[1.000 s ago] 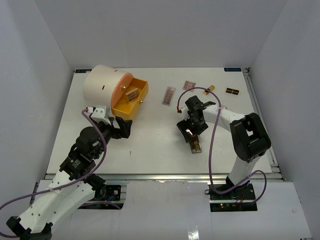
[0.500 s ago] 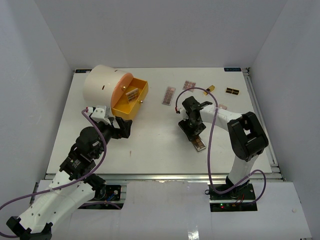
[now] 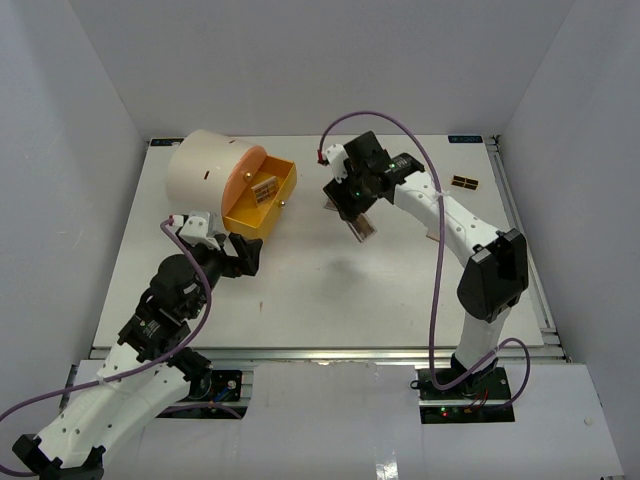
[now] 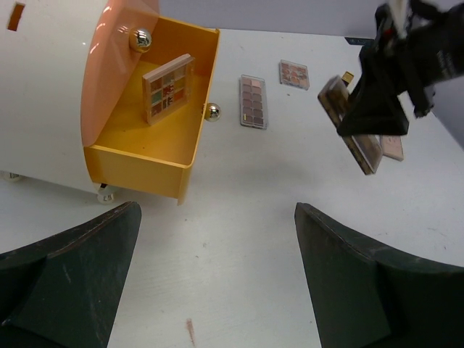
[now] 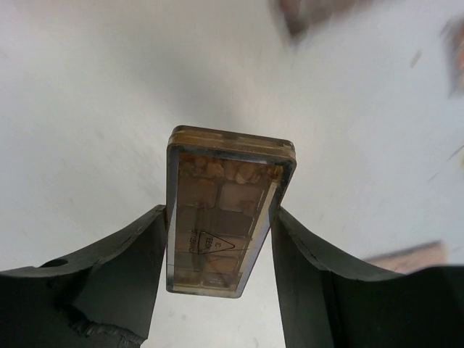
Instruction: Organize the makeup
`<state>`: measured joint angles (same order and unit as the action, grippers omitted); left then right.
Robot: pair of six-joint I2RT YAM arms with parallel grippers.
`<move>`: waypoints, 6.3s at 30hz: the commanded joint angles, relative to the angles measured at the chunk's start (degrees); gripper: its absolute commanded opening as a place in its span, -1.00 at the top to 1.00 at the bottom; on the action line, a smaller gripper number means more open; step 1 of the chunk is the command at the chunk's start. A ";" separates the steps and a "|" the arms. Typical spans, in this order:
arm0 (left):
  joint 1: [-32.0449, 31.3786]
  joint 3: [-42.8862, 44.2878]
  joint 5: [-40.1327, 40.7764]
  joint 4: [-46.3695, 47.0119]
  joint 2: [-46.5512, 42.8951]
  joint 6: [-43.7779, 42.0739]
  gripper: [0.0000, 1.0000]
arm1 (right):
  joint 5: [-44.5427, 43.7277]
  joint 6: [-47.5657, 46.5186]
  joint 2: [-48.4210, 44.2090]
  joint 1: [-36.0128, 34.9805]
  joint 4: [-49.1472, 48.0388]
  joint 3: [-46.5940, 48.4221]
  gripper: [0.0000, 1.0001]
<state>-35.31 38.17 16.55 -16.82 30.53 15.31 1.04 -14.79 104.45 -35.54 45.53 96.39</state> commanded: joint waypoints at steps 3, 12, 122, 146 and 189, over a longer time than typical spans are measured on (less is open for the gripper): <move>0.42 -0.15 4.39 -1.02 -2.73 0.28 -0.96 | 3.25 -3.74 5.82 -6.62 2.47 20.42 0.38; 0.42 -0.71 11.51 -1.26 -7.67 0.75 -0.96 | -3.03 -9.20 13.86 -15.74 -9.77 34.73 0.39; -5.60 90.06 5.99 -15.17 109.65 -11.77 -0.96 | 53.98 7.26 -38.06 44.95 -38.77 -43.66 -0.82; 0.68 90.61 -5.52 -9.35 116.71 -11.80 -0.95 | 54.07 5.21 -36.53 44.51 -38.85 -44.36 -0.80; -9.78 52.56 21.91 -10.02 68.30 -26.46 0.90 | 52.99 5.02 -35.77 42.61 -38.83 -44.98 -0.80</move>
<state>-46.27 98.61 25.47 -24.94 106.64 -9.47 54.12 -9.21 68.00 8.17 8.65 51.60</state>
